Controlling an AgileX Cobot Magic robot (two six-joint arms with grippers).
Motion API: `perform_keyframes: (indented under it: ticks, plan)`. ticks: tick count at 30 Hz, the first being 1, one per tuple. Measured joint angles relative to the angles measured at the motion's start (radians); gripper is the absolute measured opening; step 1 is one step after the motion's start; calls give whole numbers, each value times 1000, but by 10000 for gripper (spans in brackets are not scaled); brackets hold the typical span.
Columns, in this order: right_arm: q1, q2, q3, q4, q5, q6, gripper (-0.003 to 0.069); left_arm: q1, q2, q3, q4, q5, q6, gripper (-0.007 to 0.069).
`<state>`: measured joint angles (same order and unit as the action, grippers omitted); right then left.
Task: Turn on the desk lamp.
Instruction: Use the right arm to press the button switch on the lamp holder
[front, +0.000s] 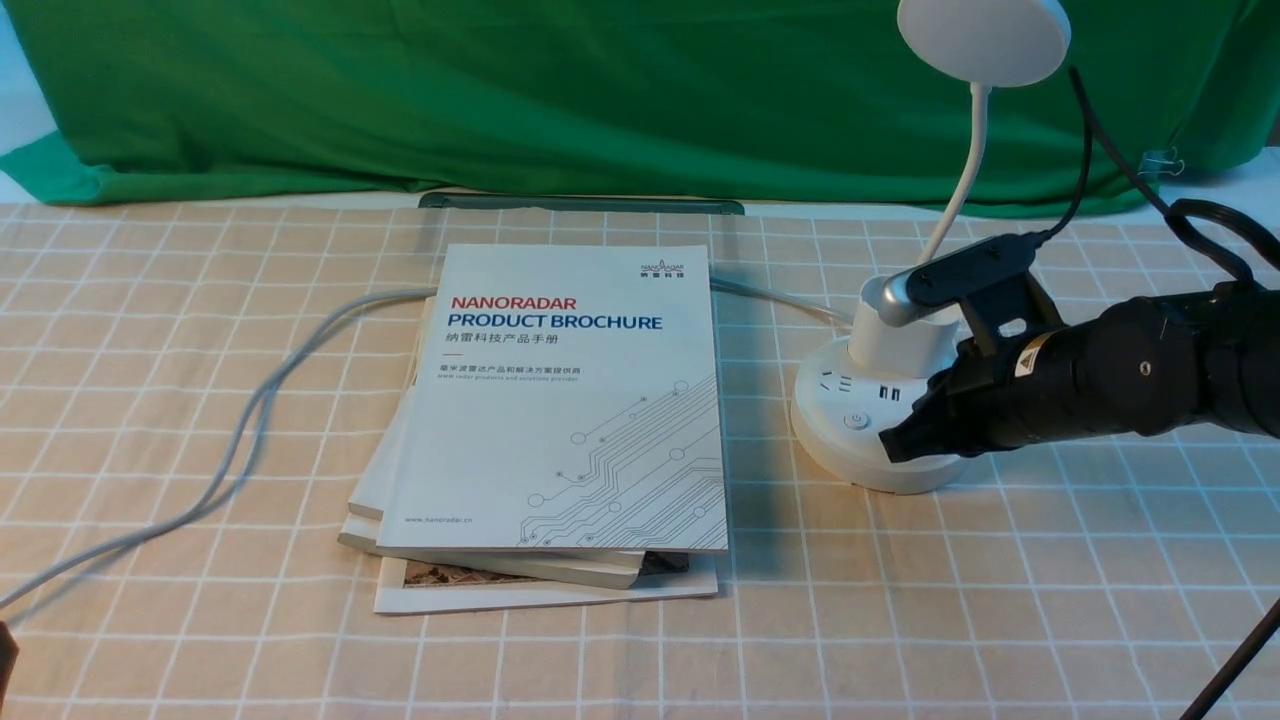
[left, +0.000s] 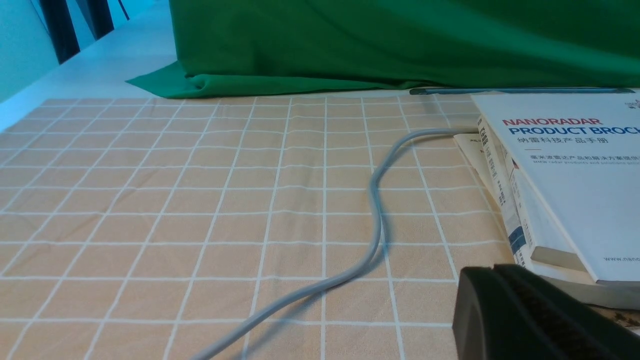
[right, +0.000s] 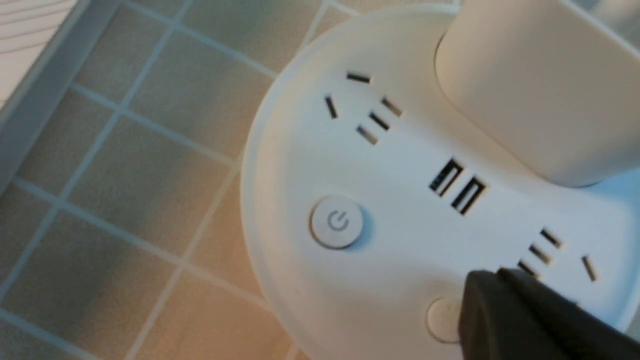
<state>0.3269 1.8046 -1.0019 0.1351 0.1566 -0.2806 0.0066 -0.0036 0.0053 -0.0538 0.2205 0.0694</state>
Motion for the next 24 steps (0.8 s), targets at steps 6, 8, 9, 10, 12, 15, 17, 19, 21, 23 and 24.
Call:
perform_keyframes:
  ticks: [6,8,9,10,12,15,17,19,21,23,24]
  plan:
    - [0,18,0,0,-19,1,27,0,0,0,0,0,0,21]
    - [0,23,-1,0,-26,1,27,0,0,0,0,0,0,21]
    - [0,24,-1,0,-27,1,27,0,0,0,0,0,0,21]
    - [1,26,-1,0,-28,1,27,0,0,0,0,0,0,21]
    - [4,29,-3,0,-33,3,27,0,0,0,0,0,0,21]
    - [19,39,-5,0,-35,4,27,0,0,0,0,0,0,21]
    - [32,47,-8,0,-39,4,27,0,0,0,0,0,0,21]
    - [42,58,-14,0,-44,1,27,0,0,0,0,0,0,21]
    - [48,64,-16,-1,-53,1,27,0,0,0,0,0,0,21]
    - [50,65,-16,-1,-58,1,29,0,0,0,0,0,0,21]
    - [50,65,-16,-1,-58,1,29,0,0,0,0,0,0,21]
